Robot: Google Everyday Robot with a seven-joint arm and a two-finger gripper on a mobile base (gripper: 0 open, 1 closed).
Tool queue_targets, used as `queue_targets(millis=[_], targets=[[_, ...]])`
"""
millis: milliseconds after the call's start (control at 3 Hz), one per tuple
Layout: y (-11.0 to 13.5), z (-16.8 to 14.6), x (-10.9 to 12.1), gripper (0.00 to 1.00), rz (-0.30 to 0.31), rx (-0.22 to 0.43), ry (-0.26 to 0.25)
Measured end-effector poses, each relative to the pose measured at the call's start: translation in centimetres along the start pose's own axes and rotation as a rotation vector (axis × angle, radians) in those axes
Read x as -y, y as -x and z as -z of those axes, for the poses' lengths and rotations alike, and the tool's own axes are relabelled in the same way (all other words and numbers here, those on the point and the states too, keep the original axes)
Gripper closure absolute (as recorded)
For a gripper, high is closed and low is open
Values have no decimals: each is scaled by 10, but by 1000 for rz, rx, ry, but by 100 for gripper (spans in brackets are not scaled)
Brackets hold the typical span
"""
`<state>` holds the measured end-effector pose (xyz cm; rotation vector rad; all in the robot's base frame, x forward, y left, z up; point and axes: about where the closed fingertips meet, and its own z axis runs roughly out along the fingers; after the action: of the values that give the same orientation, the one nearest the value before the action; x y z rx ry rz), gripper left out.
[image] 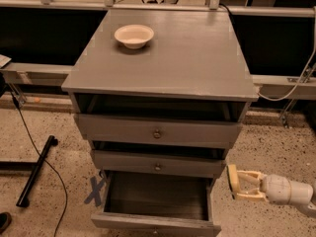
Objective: Place sponge into bottom drawer
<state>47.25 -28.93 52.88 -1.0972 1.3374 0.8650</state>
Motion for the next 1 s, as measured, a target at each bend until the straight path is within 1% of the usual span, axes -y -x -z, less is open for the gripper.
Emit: queue_targets(millis=[333, 667, 1000], targets=[[-34, -7, -7, 100, 38, -2, 1], [-69, -15, -12, 100, 114, -29, -7], [-93, -22, -14, 100, 176, -67, -39]])
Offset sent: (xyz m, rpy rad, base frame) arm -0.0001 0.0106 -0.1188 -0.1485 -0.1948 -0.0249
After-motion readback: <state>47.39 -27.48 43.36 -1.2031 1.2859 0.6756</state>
